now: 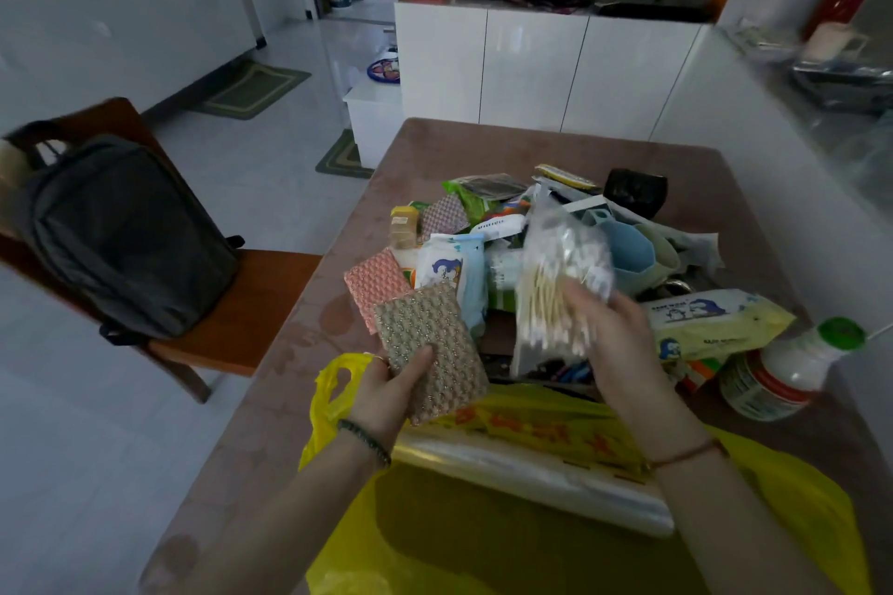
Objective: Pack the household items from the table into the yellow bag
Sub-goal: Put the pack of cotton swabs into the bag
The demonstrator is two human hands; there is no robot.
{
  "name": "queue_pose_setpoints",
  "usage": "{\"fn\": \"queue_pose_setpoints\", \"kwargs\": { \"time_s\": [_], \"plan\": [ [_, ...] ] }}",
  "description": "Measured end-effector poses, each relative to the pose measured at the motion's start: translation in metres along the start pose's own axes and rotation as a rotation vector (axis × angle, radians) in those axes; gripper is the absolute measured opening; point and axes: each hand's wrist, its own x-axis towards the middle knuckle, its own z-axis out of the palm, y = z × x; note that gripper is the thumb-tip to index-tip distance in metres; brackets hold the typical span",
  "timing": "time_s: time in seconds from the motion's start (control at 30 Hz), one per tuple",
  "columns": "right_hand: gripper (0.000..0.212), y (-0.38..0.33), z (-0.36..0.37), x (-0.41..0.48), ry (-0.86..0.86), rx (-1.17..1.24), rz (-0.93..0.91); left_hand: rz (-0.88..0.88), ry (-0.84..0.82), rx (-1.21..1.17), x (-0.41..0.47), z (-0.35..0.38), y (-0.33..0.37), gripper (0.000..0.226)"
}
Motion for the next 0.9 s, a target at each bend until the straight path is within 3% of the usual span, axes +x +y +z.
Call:
{"fn": "queue_pose_setpoints", "kwargs": {
  "time_s": [0.1, 0.17, 0.2, 0.27, 0.33, 0.37, 0.4, 0.47, 0.53, 0.63, 0.77, 0.9],
  "plan": [
    [0.037, 0.021, 0.013, -0.035, -0.253, -0.039, 0.213, -0.001, -0.082, 0.128, -0.016, 0.013, -0.004, 0.037],
    [0.031, 0.038, 0.022, -0.043, -0.262, 0.012, 0.269, 0.046, -0.154, 0.246, -0.027, 0.017, -0.006, 0.016],
    [0.031, 0.043, 0.024, -0.045, -0.232, 0.064, 0.278, 0.117, -0.161, 0.316, -0.03, 0.012, -0.004, 0.014],
    [0.032, 0.048, 0.02, -0.045, -0.15, 0.118, 0.238, 0.382, -0.111, 0.6, -0.036, -0.007, 0.008, 0.04],
    [0.033, 0.051, 0.01, -0.05, -0.119, 0.029, 0.199, 0.645, 0.039, 1.073, -0.029, -0.035, 0.015, 0.067],
    [0.034, 0.056, 0.005, -0.054, -0.139, -0.025, 0.208, 0.622, 0.113, 1.246, -0.023, -0.048, 0.017, 0.073],
    [0.035, 0.061, 0.004, -0.061, -0.195, -0.102, 0.25, 0.49, 0.143, 1.331, -0.017, -0.059, 0.016, 0.076],
    [0.04, 0.081, 0.006, -0.073, -0.344, -0.344, 0.407, 0.144, 0.033, 1.286, -0.012, -0.07, 0.016, 0.085],
    [0.045, 0.107, 0.017, -0.082, -0.404, -0.478, 0.559, -0.057, -0.055, 1.163, -0.01, -0.076, 0.011, 0.085],
    [0.05, 0.138, 0.042, -0.089, -0.315, -0.386, 0.661, -0.07, -0.067, 1.161, -0.013, -0.08, 0.008, 0.07],
    [0.047, 0.158, 0.075, -0.09, -0.138, -0.367, 0.548, -0.079, -0.146, 1.02, -0.013, -0.082, 0.016, 0.062],
    [0.046, 0.155, 0.074, -0.081, -0.077, -0.339, 0.552, -0.134, -0.228, 0.971, -0.015, -0.094, 0.028, 0.062]
  ]
}}
